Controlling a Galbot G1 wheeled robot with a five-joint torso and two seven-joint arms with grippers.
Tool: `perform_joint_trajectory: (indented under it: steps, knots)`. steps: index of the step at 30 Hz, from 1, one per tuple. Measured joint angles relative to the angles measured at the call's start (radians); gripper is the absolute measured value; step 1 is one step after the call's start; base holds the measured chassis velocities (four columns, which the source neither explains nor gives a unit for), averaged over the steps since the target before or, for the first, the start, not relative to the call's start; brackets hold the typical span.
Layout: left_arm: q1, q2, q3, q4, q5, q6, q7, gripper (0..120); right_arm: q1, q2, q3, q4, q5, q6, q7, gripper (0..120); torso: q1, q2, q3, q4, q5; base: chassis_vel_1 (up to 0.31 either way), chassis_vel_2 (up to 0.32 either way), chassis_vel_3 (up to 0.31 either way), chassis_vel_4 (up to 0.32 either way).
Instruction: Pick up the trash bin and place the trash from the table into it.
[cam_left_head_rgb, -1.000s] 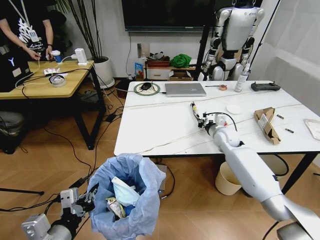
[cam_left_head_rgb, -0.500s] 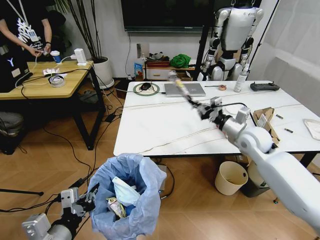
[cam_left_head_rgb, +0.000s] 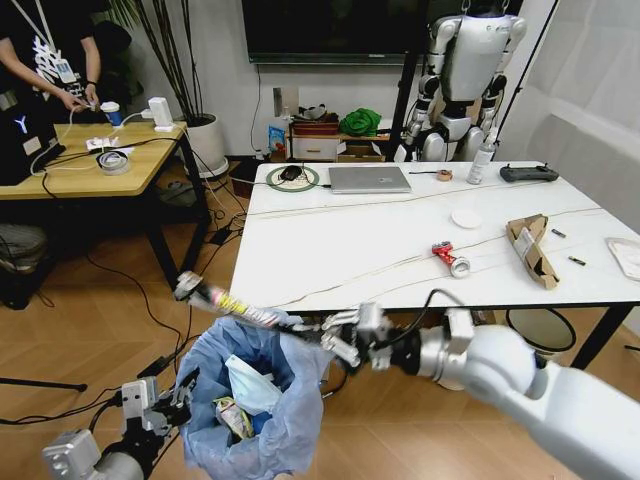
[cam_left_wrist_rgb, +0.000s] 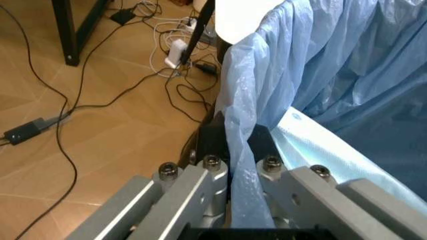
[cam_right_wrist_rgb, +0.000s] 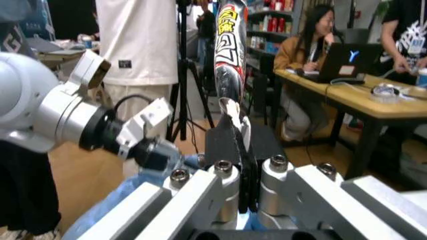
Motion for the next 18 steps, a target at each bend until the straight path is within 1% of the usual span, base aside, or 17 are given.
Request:
perform_joint_trajectory:
  steps: [2,6,7,9,13,17,18]
  knots:
    - [0.003,-0.003,0.003,-0.003,0.000,0.002,-0.001,0,0.038,0.017,-0.035,-0.012,0.000,0.000,0.011,0,0.000,0.000,0.000,0.0000,0.0000,0.000,0.000,0.000,0.000]
    - [0.008,-0.008,0.006,-0.005,0.001,0.003,-0.001,0,0.066,0.030,-0.068,-0.022,-0.003,-0.003,0.017,0,0.000,0.000,0.000,0.0000,-0.0001,0.000,0.000,0.000,0.000]
    - [0.009,-0.010,0.006,-0.006,0.002,0.004,-0.001,0,0.076,0.036,-0.085,-0.030,-0.007,-0.003,0.019,0,0.000,0.000,0.000,-0.0003,-0.0001,0.000,0.000,0.000,0.000]
    - [0.015,-0.011,0.005,-0.010,0.004,0.004,-0.001,0,0.097,0.046,-0.113,-0.046,-0.013,-0.003,0.020,0,0.000,0.000,0.000,-0.0001,0.0001,0.000,0.000,0.000,0.000]
    - [0.020,-0.011,-0.001,-0.018,0.004,0.006,-0.004,0,0.108,0.046,-0.127,-0.055,-0.013,-0.001,0.011,0,0.000,0.000,0.000,0.0000,0.0001,0.000,0.000,0.000,0.000]
    - [0.029,-0.015,-0.002,-0.027,0.005,0.010,-0.015,0,0.081,0.042,-0.125,-0.051,-0.024,0.005,-0.009,0,0.000,0.000,0.000,-0.0002,0.0001,0.000,0.000,0.000,0.000]
    - [0.032,-0.015,-0.002,-0.029,0.005,0.011,-0.017,0,0.072,0.042,-0.123,-0.050,-0.029,0.005,-0.012,2,0.000,0.000,0.000,-0.0002,0.0001,0.000,0.000,0.000,0.000]
